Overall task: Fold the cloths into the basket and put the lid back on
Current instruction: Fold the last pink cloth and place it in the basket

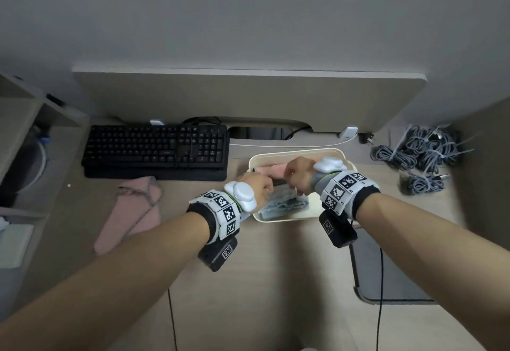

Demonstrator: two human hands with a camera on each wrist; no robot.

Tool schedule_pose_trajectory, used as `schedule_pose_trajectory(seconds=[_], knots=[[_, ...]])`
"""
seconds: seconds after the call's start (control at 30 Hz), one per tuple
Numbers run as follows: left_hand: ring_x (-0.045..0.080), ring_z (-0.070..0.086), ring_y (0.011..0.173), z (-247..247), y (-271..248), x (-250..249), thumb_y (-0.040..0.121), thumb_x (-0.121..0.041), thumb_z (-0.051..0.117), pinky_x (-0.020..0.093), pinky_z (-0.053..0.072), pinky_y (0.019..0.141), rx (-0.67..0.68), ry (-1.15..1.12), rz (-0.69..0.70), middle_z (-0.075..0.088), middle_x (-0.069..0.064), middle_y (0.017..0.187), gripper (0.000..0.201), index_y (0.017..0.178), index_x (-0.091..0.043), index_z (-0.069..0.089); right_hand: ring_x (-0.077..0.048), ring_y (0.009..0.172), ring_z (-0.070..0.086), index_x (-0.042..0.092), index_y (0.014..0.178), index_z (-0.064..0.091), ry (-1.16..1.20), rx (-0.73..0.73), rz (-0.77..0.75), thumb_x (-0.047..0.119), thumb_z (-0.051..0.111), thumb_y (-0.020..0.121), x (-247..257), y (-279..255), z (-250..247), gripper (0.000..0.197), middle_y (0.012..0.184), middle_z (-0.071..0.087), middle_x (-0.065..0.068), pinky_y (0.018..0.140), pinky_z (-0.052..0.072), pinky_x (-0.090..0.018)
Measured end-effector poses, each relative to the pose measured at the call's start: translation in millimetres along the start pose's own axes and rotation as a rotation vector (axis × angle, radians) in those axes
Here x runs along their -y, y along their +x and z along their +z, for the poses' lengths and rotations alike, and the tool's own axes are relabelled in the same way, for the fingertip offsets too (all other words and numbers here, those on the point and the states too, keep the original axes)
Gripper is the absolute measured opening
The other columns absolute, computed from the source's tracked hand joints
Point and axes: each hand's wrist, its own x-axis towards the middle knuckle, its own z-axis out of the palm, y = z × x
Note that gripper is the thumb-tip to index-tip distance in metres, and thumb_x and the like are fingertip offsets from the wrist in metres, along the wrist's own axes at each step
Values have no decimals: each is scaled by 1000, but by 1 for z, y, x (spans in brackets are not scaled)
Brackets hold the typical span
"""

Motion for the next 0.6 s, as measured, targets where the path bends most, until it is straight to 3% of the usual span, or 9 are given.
schedule_pose_trajectory(seconds=[0.07, 0.17, 0.27, 0.43, 0.53, 0.6], knots=[[25, 61, 103, -9, -18, 14, 89, -12, 46, 24, 44, 80, -54, -39, -13, 67, 4, 110, 27, 103, -17, 69, -31, 70, 75, 22, 90, 70, 153, -15, 7, 20, 49, 87, 17, -9, -5, 22, 80, 77, -8, 68, 63, -39], [26, 62, 93, -13, -41, 48, 87, -14, 51, 24, 44, 77, -156, -136, -103, 69, 3, 98, 20, 94, -17, 69, -25, 54, 66, 16, 85, 68, 243, -47, -64, 11, 49, 88, 44, -14, -2, 20, 75, 74, -8, 50, 51, -29], [23, 62, 80, -4, -75, 98, 85, -16, 54, 22, 41, 67, -227, -195, -262, 65, -2, 83, 14, 88, -19, 67, -18, 47, 62, 19, 73, 64, 264, -6, -137, 4, 46, 88, 81, -18, 17, 28, 70, 72, -6, 45, 47, -24], [23, 65, 81, -1, -115, 191, 82, -13, 58, 29, 55, 71, -179, -191, -434, 68, 1, 89, 18, 99, -14, 65, -18, 49, 65, 20, 76, 65, 331, 17, -170, 9, 50, 88, 145, -8, 55, 22, 68, 74, -1, 52, 54, -29], [31, 64, 92, 5, -130, 240, 85, -19, 58, 33, 53, 79, -199, -189, -502, 68, 9, 103, 21, 104, -14, 63, -21, 52, 65, 20, 79, 63, 352, 59, -168, 9, 49, 89, 179, 0, 79, 21, 77, 75, -7, 51, 54, -30], [32, 61, 99, 9, -136, 267, 86, -21, 60, 32, 47, 82, -205, -201, -513, 62, 12, 114, 27, 111, -11, 62, -24, 58, 71, 21, 80, 64, 330, 89, -141, 13, 48, 86, 199, 11, 96, 19, 82, 76, -9, 57, 59, -33]])
